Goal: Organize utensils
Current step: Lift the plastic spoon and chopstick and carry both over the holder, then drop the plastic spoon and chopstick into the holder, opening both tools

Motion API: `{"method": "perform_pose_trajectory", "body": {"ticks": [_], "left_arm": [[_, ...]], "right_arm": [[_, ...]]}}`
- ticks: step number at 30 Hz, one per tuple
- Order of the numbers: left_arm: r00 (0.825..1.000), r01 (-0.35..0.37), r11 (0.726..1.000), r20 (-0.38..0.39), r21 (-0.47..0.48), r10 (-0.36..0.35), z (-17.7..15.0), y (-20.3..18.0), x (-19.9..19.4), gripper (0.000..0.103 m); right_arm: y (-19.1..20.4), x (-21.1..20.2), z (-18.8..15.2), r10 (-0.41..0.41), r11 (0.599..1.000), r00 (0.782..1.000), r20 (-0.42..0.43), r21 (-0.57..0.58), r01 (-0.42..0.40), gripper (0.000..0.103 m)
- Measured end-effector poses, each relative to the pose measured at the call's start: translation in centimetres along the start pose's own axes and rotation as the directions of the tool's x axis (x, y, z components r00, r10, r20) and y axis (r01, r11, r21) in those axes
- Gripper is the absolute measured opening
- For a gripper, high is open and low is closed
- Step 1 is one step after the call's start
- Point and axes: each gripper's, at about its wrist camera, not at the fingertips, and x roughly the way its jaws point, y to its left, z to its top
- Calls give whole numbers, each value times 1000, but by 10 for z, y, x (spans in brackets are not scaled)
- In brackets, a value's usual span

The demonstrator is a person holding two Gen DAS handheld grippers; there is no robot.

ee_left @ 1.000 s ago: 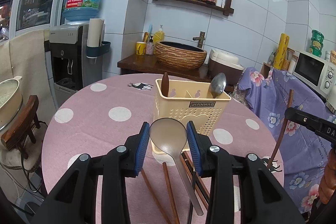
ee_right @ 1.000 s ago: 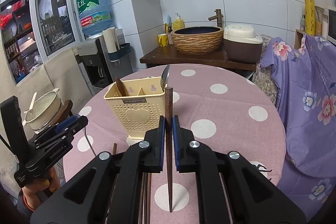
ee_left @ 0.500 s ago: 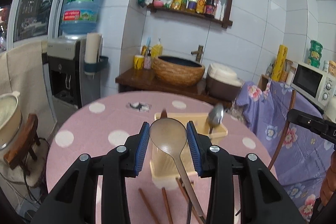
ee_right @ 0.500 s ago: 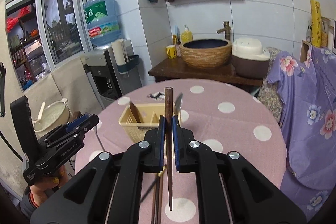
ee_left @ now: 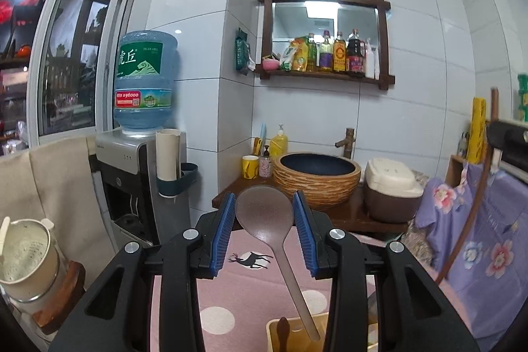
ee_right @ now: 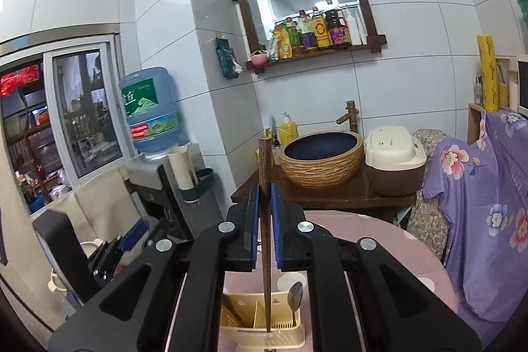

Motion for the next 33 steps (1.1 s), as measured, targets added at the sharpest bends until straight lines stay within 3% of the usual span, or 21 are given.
{"method": "perform_pose_trajectory", "body": {"ticks": [4, 16, 30, 33], "left_arm": [[1000, -4, 999, -29, 40, 5, -27, -8, 9, 37], [996, 28, 992, -91, 120, -17, -85, -19, 11, 37], [984, 66, 995, -173, 80, -51, -107, -10, 17, 38], [983, 83, 995, -166, 60, -72, -106, -6, 7, 51]], "right_arm": [[-6, 26, -24, -26, 1000, 1000, -2, 7, 26, 8], [-8, 65, -103, -41, 998, 990, -138, -44, 35, 8], [-21, 67, -126, -55, 998, 985, -162, -28, 51, 8], [-21, 63, -127, -50, 998, 985, -163, -34, 45, 11]]}}
